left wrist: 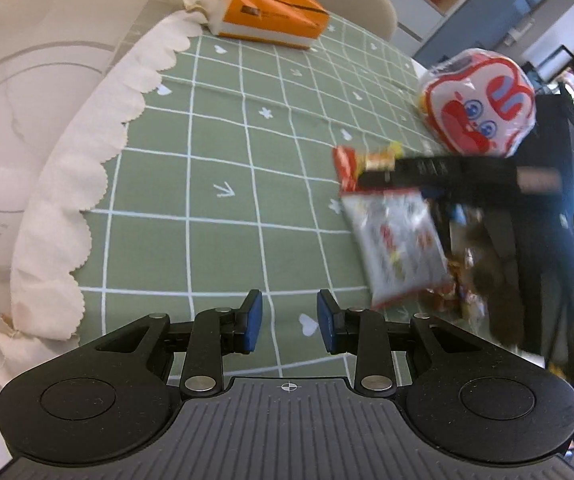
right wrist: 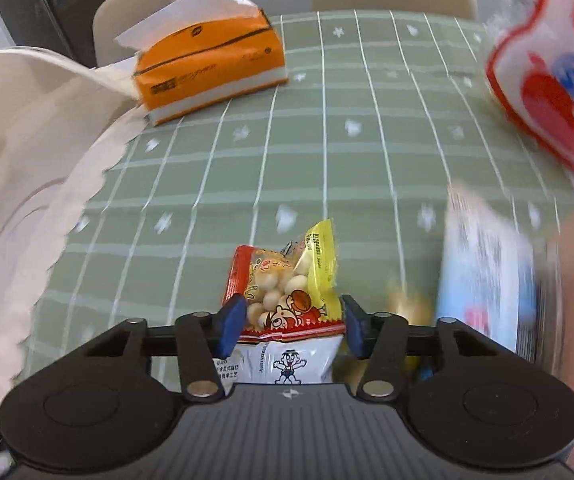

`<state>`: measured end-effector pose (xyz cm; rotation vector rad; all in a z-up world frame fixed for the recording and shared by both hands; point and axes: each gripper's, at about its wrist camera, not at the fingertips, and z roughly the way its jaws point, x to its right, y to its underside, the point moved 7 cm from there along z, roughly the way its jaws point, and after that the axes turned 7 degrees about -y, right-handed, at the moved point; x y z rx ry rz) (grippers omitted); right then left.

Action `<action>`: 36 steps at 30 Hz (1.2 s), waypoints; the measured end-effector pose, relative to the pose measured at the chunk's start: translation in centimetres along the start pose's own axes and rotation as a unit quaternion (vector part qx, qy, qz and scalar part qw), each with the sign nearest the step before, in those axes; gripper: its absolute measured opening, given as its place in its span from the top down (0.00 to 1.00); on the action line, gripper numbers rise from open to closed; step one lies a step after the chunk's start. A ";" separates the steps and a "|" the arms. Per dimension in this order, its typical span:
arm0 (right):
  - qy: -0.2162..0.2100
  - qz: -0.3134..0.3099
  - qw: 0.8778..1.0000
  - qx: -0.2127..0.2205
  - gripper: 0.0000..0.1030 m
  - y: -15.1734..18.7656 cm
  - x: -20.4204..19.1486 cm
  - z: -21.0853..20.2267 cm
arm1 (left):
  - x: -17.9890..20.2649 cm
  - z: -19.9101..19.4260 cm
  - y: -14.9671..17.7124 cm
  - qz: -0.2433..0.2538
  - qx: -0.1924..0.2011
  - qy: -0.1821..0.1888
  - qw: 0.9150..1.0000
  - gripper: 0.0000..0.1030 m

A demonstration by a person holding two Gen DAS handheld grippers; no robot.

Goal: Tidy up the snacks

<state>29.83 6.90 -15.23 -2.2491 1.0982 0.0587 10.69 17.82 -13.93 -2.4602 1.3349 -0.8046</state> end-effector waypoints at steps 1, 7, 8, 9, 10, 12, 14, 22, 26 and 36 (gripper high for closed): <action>-0.006 0.006 1.000 -0.002 0.53 1.1 -0.3 -0.6 | 0.0 0.0 0.2 0.003 -0.003 0.009 1.000 0.67; -0.069 0.056 0.996 -0.011 0.59 6.9 -2.4 -3.4 | 1.5 -0.9 2.2 0.058 -0.021 0.054 0.997 0.67; -0.083 0.069 0.994 -0.015 0.59 7.8 -2.7 -3.7 | 2.0 -1.1 2.8 0.069 -0.027 0.060 0.995 0.67; -0.091 0.076 0.993 -0.015 0.59 8.5 -2.9 -4.1 | 2.3 -1.3 3.3 0.075 -0.031 0.063 0.995 0.67; -0.091 0.074 0.993 -0.013 0.59 9.3 -3.1 -4.4 | 2.6 -1.3 3.7 0.079 -0.036 0.062 0.994 0.67; -0.069 0.056 0.996 -0.005 0.59 10.3 -3.3 -4.9 | 2.9 -1.5 4.4 0.084 -0.040 0.053 0.994 0.67; -0.051 0.054 0.997 0.006 0.59 10.8 -3.0 -5.2 | 2.8 -1.7 4.9 0.086 -0.040 0.036 0.995 0.67; 0.018 -0.052 0.997 0.054 0.31 8.8 -5.2 -4.7 | 2.3 -3.5 8.3 0.088 -0.070 0.031 0.993 0.67; 0.041 -0.124 0.991 0.035 0.26 7.9 -7.0 -2.2 | 1.7 -4.4 9.3 0.089 -0.068 0.030 0.993 0.67; 0.039 -0.087 0.995 0.022 0.51 10.3 -6.3 -3.9 | 1.0 -5.4 9.6 0.076 -0.055 0.041 0.995 0.67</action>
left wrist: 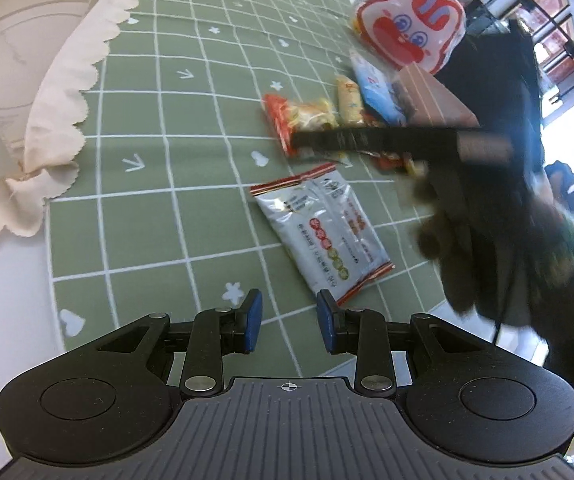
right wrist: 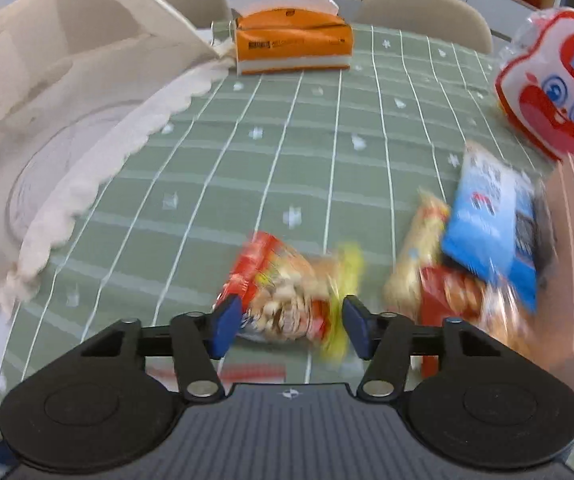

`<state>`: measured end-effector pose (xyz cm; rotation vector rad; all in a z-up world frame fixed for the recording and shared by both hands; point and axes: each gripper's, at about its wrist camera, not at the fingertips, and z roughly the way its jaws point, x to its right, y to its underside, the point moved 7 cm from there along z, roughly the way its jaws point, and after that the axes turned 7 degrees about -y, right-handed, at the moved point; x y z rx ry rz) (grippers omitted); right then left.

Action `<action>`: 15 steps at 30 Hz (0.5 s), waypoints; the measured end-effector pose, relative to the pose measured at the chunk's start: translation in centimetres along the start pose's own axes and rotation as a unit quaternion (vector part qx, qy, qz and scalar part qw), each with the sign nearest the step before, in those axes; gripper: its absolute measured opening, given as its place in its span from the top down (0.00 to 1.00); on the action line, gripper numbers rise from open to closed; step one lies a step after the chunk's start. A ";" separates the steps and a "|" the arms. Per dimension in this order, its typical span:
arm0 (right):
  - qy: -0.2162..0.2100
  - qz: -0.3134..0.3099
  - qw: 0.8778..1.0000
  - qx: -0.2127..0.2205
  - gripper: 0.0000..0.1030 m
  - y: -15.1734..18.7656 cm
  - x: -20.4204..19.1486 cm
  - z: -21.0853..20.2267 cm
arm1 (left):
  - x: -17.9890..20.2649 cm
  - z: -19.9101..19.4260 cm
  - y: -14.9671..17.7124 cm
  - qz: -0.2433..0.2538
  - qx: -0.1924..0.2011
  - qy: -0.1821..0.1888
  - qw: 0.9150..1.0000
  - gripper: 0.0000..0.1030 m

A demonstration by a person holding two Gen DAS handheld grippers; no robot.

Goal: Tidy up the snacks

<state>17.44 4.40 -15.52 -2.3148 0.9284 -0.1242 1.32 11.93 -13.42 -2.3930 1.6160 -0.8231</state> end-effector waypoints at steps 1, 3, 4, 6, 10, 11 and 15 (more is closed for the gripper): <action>0.002 0.003 1.000 -0.003 0.51 0.8 0.0 -0.5 | 0.3 0.1 0.0 0.003 0.001 0.001 1.000 0.67; 0.019 0.010 1.000 0.001 0.51 2.4 0.4 -1.8 | 0.8 0.4 -0.2 0.012 0.003 0.002 1.000 0.67; 0.032 0.014 0.999 0.007 0.51 3.3 0.8 -2.7 | 1.0 0.6 -0.2 0.016 0.003 0.002 1.000 0.67; 0.047 0.020 0.999 0.017 0.51 4.7 1.4 -4.2 | 1.3 0.9 -0.2 0.018 0.001 0.003 1.000 0.67; 0.051 0.039 0.998 0.015 0.51 7.8 1.9 -5.8 | 1.4 1.5 -0.4 0.016 0.000 0.006 1.000 0.67; 0.052 0.044 0.998 0.017 0.51 8.4 1.7 -6.1 | 1.3 1.7 -0.4 0.015 0.000 0.006 1.000 0.67; 0.030 0.071 0.997 0.026 0.51 9.4 0.1 -6.5 | 0.8 2.4 -1.0 0.010 0.000 -0.009 1.000 0.66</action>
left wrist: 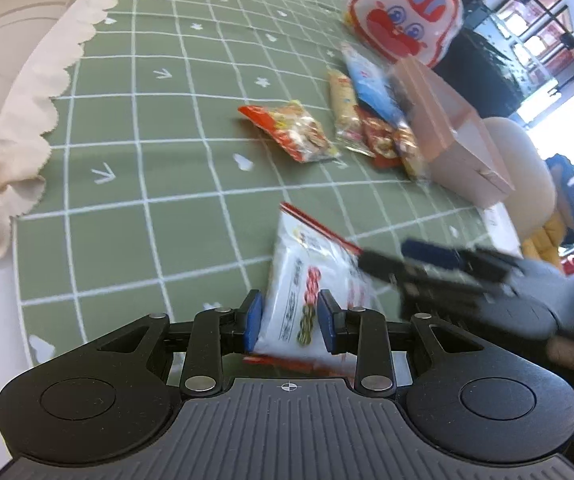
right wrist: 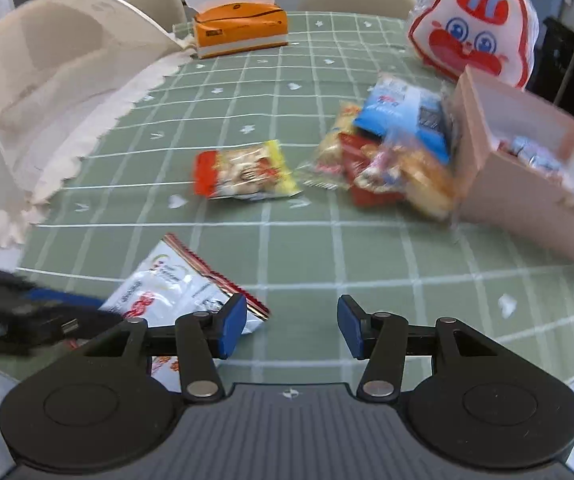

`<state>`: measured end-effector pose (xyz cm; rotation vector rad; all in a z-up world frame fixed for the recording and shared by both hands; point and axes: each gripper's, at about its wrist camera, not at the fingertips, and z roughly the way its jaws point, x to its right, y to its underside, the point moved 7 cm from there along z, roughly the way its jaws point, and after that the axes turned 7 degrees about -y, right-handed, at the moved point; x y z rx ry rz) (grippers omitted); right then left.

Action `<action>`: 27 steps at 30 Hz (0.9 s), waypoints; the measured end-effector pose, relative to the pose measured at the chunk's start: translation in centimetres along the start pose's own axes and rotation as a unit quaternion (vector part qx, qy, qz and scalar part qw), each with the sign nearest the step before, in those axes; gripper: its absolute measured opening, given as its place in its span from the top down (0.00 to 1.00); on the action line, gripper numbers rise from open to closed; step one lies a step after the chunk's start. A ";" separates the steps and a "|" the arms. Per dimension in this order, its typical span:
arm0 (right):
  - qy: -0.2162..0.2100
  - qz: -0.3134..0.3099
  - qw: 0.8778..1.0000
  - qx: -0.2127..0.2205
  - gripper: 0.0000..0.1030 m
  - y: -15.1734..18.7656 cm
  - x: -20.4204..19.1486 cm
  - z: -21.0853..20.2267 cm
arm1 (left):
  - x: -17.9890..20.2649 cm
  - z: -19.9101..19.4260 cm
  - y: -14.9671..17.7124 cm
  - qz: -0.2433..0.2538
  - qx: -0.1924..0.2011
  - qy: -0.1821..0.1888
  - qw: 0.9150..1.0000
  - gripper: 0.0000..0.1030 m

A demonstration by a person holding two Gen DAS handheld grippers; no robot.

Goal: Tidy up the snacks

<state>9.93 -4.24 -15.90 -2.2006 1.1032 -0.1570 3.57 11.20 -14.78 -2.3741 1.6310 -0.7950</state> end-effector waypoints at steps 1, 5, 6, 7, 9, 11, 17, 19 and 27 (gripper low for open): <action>-0.009 0.002 1.000 0.002 0.51 0.2 -0.6 -0.1 | -0.2 0.1 -0.1 -0.002 0.000 -0.004 1.000 0.64; -0.023 0.003 1.000 0.012 0.51 0.6 -1.5 -0.2 | -1.2 -0.2 -1.2 -0.003 0.015 -0.013 1.000 0.64; -0.032 0.003 0.999 0.015 0.51 0.5 -1.6 -0.3 | -1.6 -0.5 -1.5 -0.004 0.021 -0.014 1.000 0.64; -0.038 -0.002 0.999 0.020 0.48 0.4 -1.6 -0.5 | -2.0 -1.0 -1.7 -0.003 0.029 -0.017 0.999 0.64; -0.035 -0.020 0.999 0.034 0.38 0.0 -1.9 -1.0 | -2.6 -2.0 -1.7 0.002 0.038 -0.025 0.999 0.64; -0.031 -0.045 0.997 0.052 0.31 -0.7 -2.2 -1.5 | -2.6 -2.9 -1.6 0.020 0.043 -0.029 0.998 0.64; -0.057 -0.056 0.993 0.082 0.25 -5.2 -2.7 0.0 | 0.2 -3.4 0.5 0.094 0.023 -0.014 0.995 0.64; -0.067 -0.061 0.993 0.073 0.24 -7.0 -3.0 1.9 | 1.0 -3.1 1.1 0.113 0.012 -0.020 0.993 0.64; -0.044 -0.041 0.998 0.011 0.28 -9.4 -2.3 8.5 | 2.4 -3.2 1.8 0.136 0.007 -0.026 0.990 0.64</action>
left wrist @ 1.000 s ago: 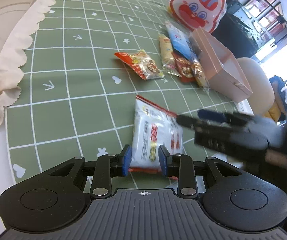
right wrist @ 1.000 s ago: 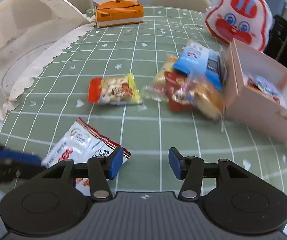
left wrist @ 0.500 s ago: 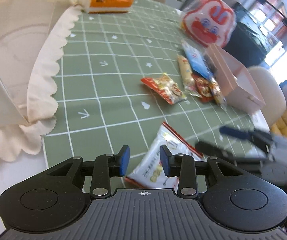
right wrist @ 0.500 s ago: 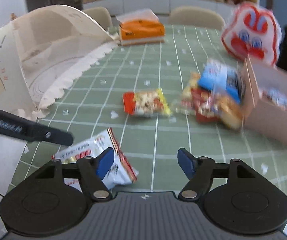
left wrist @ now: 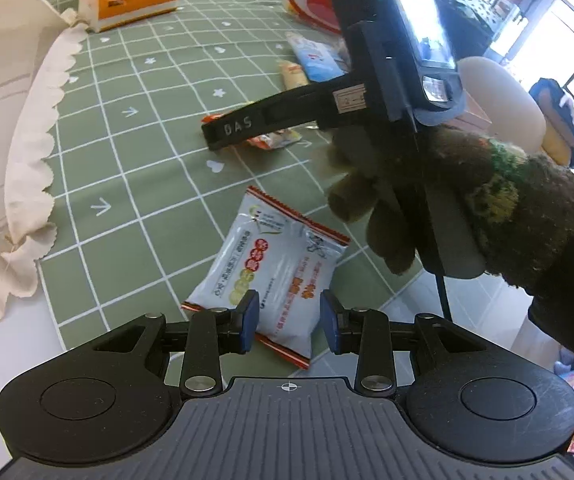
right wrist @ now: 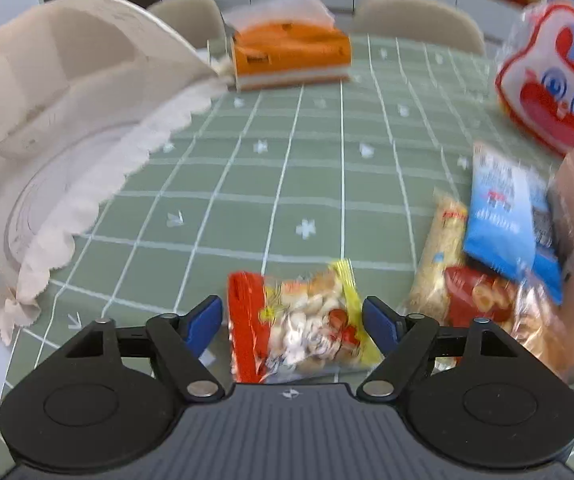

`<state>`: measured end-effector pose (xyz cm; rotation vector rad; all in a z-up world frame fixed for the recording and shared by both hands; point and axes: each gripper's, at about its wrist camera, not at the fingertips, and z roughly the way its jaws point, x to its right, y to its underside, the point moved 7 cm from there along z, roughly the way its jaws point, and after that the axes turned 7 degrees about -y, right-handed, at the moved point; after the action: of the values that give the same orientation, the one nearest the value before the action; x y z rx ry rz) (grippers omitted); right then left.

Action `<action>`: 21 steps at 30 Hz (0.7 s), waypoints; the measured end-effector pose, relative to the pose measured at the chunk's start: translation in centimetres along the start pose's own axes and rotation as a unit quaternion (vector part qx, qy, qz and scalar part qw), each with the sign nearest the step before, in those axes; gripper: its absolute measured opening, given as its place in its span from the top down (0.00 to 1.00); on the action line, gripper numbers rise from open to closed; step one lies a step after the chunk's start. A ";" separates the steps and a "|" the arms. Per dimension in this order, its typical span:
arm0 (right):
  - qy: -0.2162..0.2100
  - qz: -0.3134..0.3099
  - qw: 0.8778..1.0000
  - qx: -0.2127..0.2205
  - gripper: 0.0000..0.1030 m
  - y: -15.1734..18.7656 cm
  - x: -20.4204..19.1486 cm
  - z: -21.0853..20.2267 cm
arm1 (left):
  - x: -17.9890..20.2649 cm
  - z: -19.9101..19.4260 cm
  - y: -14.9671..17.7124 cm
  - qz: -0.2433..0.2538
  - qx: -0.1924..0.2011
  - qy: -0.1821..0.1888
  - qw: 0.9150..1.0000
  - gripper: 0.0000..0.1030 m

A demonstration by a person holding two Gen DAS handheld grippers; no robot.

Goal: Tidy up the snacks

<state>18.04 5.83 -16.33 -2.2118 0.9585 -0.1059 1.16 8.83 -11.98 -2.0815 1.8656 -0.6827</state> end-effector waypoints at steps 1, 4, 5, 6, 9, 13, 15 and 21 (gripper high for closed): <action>-0.002 0.001 1.000 0.002 0.38 0.3 0.1 -0.4 | 0.0 0.0 0.1 0.002 0.000 -0.001 1.000 0.64; 0.000 -0.018 1.000 -0.001 0.47 1.7 0.1 -1.8 | -0.2 0.4 0.1 0.006 -0.004 -0.009 1.000 0.64; 0.002 -0.023 1.000 -0.002 0.48 2.4 0.2 -2.6 | -0.3 0.4 0.1 0.009 -0.002 -0.013 1.000 0.64; 0.003 -0.026 1.000 -0.004 0.48 3.1 0.5 -3.2 | -0.3 0.3 0.0 0.012 0.004 -0.015 1.000 0.64; 0.019 -0.042 0.999 -0.007 0.48 6.0 1.5 -5.9 | 0.1 -0.1 0.0 0.046 0.022 -0.019 0.999 0.64; 0.060 -0.087 0.994 0.001 0.40 9.6 3.2 -9.2 | 1.8 1.0 0.4 0.118 0.015 -0.046 0.992 0.64; 0.076 -0.077 0.994 0.001 0.35 10.9 4.2 -10.4 | 2.6 1.6 0.4 0.146 0.017 -0.064 0.987 0.63; 0.099 0.012 0.995 0.031 0.30 14.0 6.9 -12.7 | 5.0 2.5 0.4 0.189 0.020 -0.050 0.981 0.42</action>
<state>10.26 -12.68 -17.24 -2.1606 1.0735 -0.3446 2.44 3.57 -13.49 -1.6343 2.0848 -0.5050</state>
